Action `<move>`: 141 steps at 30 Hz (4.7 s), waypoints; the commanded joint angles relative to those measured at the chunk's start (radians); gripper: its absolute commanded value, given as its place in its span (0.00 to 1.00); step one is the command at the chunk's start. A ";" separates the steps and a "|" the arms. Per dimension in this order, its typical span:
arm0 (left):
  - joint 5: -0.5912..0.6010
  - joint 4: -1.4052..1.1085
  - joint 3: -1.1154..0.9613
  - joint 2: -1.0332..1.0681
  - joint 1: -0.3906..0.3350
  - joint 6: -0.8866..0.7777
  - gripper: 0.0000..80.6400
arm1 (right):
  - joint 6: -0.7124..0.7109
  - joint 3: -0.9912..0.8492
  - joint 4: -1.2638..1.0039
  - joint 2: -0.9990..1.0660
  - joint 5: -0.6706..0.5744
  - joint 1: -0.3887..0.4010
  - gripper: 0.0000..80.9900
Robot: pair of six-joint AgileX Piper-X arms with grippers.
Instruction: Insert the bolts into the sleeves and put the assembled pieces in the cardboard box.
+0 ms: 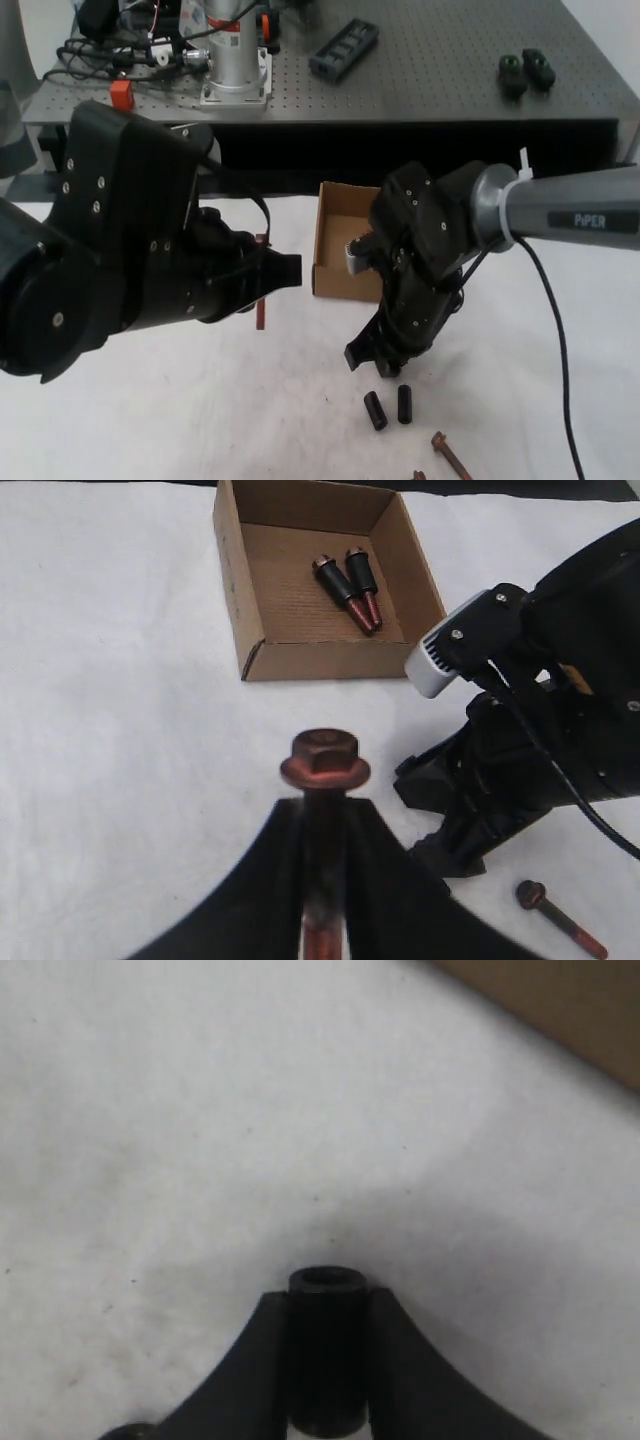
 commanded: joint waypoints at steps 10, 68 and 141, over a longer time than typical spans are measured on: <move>0.358 -0.614 0.144 -0.012 0.001 -0.228 0.01 | -0.015 0.171 -0.051 -0.496 -0.378 -0.126 0.04; 0.373 -0.664 0.177 -0.012 0.001 -0.246 0.64 | 0.301 0.528 -0.815 -0.716 -0.265 -0.158 0.04; -0.186 0.465 -0.217 0.309 -0.249 0.307 0.01 | 0.018 0.153 0.084 -0.375 -0.170 -0.068 0.39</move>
